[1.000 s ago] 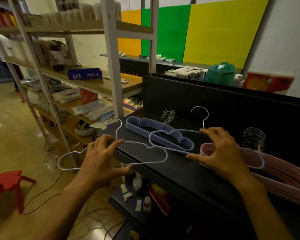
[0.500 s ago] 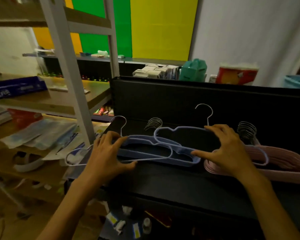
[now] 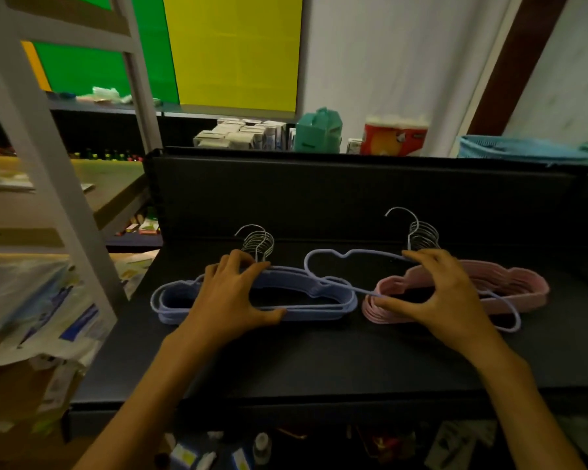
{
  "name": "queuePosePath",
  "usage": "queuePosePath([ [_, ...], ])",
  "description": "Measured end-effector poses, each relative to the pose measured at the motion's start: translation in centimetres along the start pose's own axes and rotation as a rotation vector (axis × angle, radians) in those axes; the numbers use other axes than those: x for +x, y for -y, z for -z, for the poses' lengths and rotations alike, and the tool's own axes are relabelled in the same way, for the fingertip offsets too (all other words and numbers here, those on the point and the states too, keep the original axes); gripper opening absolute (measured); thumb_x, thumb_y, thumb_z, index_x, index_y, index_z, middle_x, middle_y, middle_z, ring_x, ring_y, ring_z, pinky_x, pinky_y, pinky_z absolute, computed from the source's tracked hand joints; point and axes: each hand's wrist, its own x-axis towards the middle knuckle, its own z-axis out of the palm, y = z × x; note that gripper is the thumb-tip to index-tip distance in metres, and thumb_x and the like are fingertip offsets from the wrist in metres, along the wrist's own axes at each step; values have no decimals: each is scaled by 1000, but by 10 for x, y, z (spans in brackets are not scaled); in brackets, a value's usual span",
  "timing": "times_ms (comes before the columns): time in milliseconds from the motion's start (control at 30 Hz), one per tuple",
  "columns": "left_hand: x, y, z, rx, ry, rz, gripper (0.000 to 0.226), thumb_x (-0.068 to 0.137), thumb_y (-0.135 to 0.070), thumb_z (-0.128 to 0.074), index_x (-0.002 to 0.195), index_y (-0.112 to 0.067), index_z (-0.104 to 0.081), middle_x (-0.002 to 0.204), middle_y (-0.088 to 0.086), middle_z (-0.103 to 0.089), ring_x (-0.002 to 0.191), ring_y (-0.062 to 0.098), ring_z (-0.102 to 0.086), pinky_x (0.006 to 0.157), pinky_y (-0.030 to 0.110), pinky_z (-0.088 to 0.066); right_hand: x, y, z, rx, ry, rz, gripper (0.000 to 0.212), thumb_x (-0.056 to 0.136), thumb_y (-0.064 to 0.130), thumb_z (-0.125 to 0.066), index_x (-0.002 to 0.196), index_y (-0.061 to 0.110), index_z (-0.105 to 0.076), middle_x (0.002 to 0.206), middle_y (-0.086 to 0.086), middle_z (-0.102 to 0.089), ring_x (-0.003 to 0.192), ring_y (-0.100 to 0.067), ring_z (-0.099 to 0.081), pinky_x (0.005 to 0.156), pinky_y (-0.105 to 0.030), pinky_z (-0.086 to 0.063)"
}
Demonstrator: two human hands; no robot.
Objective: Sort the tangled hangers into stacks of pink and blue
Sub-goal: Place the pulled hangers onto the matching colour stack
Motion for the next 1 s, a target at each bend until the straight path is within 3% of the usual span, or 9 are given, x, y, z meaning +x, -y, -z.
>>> queuePosePath([
  [333, 2, -6, -6, -1, 34, -5, 85, 72, -68, -62, 143, -34, -30, 139, -5, -28, 125, 14, -27, 107, 32, -25, 0, -15, -7, 10, 26, -3, 94, 52, 71, -62, 133, 27, -44, 133, 1, -40, 122, -18, -41, 97, -35, -38],
  [567, -4, -9, 2, 26, 59, 15, 83, 77, -66, -58, 146, -32, -26, 147, -4, -24, 134, 17, -23, 114, 39, -20, 3, -11, -6, -9, 45, 44, 92, 55, 64, -71, 134, 25, -45, 134, -1, -40, 122, -19, -40, 97, -33, -35],
  [767, -24, 7, 21, 167, 34, 120, 76, 84, -60, -52, 147, -29, -22, 149, -3, -27, 136, 18, -26, 112, 39, -22, 11, 16, -16, 0, 83, 87, 97, 53, 73, -60, 135, 23, -46, 135, -3, -41, 123, -21, -40, 100, -38, -38],
  [1000, -43, 42, 46, 257, 55, 195, 73, 88, -56, -50, 148, -27, -21, 151, -2, -25, 139, 21, -21, 112, 41, -21, 22, 71, -49, -37, 143, 168, 91, 60, 69, -67, 137, 26, -42, 136, 0, -40, 123, -17, -37, 101, -32, -34],
])
